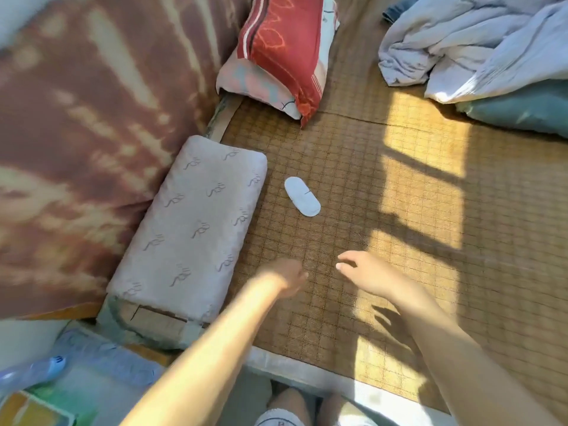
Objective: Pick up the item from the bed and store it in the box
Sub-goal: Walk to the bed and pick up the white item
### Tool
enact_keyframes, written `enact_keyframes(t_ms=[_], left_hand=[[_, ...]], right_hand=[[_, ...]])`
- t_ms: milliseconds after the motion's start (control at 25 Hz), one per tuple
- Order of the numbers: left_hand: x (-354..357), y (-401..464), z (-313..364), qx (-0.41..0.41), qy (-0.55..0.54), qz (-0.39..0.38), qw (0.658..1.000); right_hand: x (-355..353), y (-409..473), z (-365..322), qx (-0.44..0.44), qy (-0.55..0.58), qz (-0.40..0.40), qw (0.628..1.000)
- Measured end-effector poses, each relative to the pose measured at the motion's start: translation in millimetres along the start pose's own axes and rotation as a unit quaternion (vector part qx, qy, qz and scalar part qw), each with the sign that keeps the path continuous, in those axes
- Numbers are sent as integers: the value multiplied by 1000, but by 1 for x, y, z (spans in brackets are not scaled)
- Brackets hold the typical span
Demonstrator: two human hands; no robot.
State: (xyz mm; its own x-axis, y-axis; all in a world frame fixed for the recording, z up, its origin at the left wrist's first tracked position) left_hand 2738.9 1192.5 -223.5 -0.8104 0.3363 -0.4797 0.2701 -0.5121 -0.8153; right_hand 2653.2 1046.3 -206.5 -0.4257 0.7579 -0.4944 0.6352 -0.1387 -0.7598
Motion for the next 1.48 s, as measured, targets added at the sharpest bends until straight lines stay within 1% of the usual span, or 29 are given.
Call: enact_keyframes(t_ms=[40, 120, 160, 280, 360, 440, 520, 640, 760, 840, 920, 1000, 1080, 1160, 1240, 1360, 1400, 1440, 1480], left_hand=[[-10, 27, -9, 18, -22, 10, 1000], [-30, 88, -30, 28, -63, 38, 997], [-36, 124, -46, 22, -54, 57, 997], [-34, 233, -90, -19, 41, 90, 995], [-17, 297, -110, -20, 84, 98, 991], [8, 346, -123, -21, 114, 83, 990], [33, 372, -130, -21, 120, 70, 990], [49, 388, -140, -35, 136, 90, 986], [51, 393, -144, -36, 132, 109, 985], [52, 393, -143, -29, 123, 96, 987], [52, 392, -144, -28, 119, 90, 988], [51, 393, -145, -28, 114, 86, 989], [50, 392, -144, -26, 110, 81, 990], [49, 390, -144, -24, 106, 72, 991], [48, 391, -144, -25, 105, 69, 992], [42, 384, -143, -7, 73, 80, 994], [38, 379, -144, 9, 42, 91, 995], [31, 371, -143, 23, -17, 100, 995], [23, 361, -142, 30, -118, 109, 987]], right_hand=[[-4, 22, 3, 5, 18, -1, 1000], [-11, 73, 14, 27, 38, 2, 999], [-11, 101, 23, 39, 44, 7, 998], [-1, 188, 48, 58, 12, 13, 998], [3, 246, 60, 51, -13, 23, 998], [4, 295, 64, 32, -10, 54, 998], [2, 336, 67, 37, 19, 75, 996], [-5, 385, 64, 98, 100, 123, 982], [-3, 416, 62, 170, 193, 191, 947], [2, 426, 62, 223, 210, 207, 929], [6, 430, 62, 244, 216, 212, 921], [8, 430, 63, 224, 248, 229, 914], [8, 426, 66, 169, 322, 234, 902], [4, 420, 67, 101, 392, 202, 892], [-1, 412, 70, 78, 401, 174, 896], [-4, 394, 70, 66, 394, 163, 902], [-5, 386, 69, 60, 399, 165, 900], [-8, 376, 68, 53, 405, 167, 897], [-11, 364, 64, 43, 411, 167, 895]])
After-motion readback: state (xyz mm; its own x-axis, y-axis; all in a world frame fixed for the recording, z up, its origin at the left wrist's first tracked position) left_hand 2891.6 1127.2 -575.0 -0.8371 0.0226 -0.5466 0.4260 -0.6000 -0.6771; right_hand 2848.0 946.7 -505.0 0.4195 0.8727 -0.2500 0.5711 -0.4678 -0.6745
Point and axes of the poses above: each hand's wrist, its own y-axis towards the middle knuckle, its own x-axis out of the palm, z = x × y, the point moved 4 cm from there along y, towards the middle knuckle, and after that the axes turned 7 degrees about -z, right-handed, at the moved point
